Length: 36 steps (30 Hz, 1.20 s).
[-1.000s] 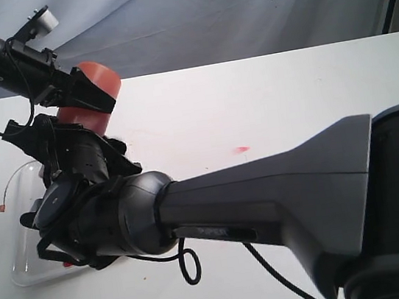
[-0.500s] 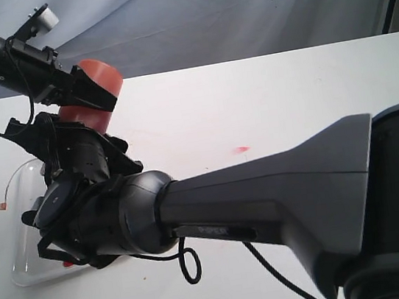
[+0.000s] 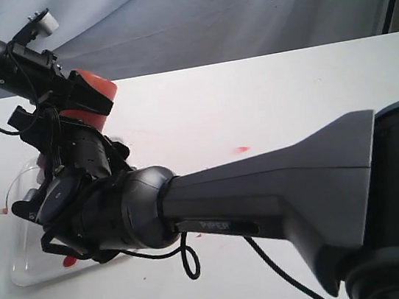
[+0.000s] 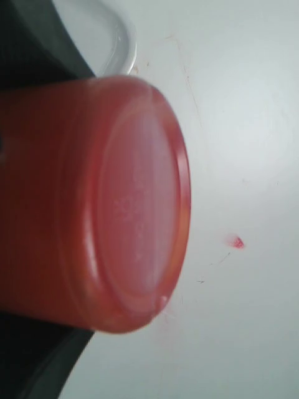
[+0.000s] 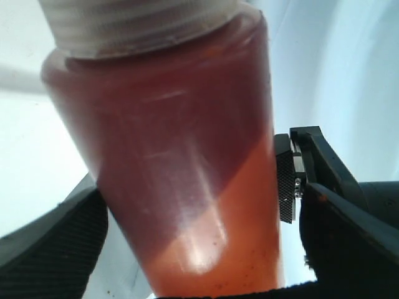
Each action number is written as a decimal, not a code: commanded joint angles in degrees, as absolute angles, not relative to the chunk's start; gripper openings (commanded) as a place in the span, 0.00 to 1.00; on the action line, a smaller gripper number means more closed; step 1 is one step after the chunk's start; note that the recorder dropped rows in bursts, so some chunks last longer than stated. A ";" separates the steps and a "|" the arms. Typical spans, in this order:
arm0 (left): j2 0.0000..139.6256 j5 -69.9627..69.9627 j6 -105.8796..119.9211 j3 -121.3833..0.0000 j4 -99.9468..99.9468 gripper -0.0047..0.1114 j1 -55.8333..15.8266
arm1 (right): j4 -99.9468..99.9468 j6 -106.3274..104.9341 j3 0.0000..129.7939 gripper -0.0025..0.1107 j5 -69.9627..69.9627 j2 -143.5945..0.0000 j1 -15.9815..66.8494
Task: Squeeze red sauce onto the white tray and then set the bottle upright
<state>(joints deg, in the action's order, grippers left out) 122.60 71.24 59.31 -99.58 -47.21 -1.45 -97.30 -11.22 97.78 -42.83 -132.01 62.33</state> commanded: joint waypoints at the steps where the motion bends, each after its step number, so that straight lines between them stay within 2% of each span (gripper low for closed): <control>1: 122.70 69.96 60.20 -99.37 -46.44 0.04 -1.26 | -99.95 -8.32 98.73 0.69 -45.50 -130.14 61.80; 8: 122.60 69.96 58.91 -99.37 -44.65 0.04 -1.26 | -99.88 -8.48 98.73 0.69 -38.09 -130.24 61.80; 13: 122.60 69.96 59.17 -99.48 -44.40 0.04 -1.26 | -93.60 -8.26 98.73 0.66 -38.12 -130.24 61.80; 18: 122.60 69.96 60.05 -99.48 -44.40 0.04 -1.26 | -93.56 -8.13 98.73 0.65 -38.37 -130.24 62.01; 23: 122.60 69.96 60.17 -99.48 -44.40 0.04 -1.26 | -93.67 -7.44 98.73 0.60 -37.15 -130.24 62.79; 30: 122.60 69.96 60.39 -99.48 -44.40 0.04 -1.26 | -93.45 -6.62 98.73 0.60 -37.10 -130.24 62.91; 36: 122.60 69.96 60.51 -99.48 -44.40 0.04 -1.15 | -88.93 4.95 98.73 0.60 -37.49 -128.91 62.91</control>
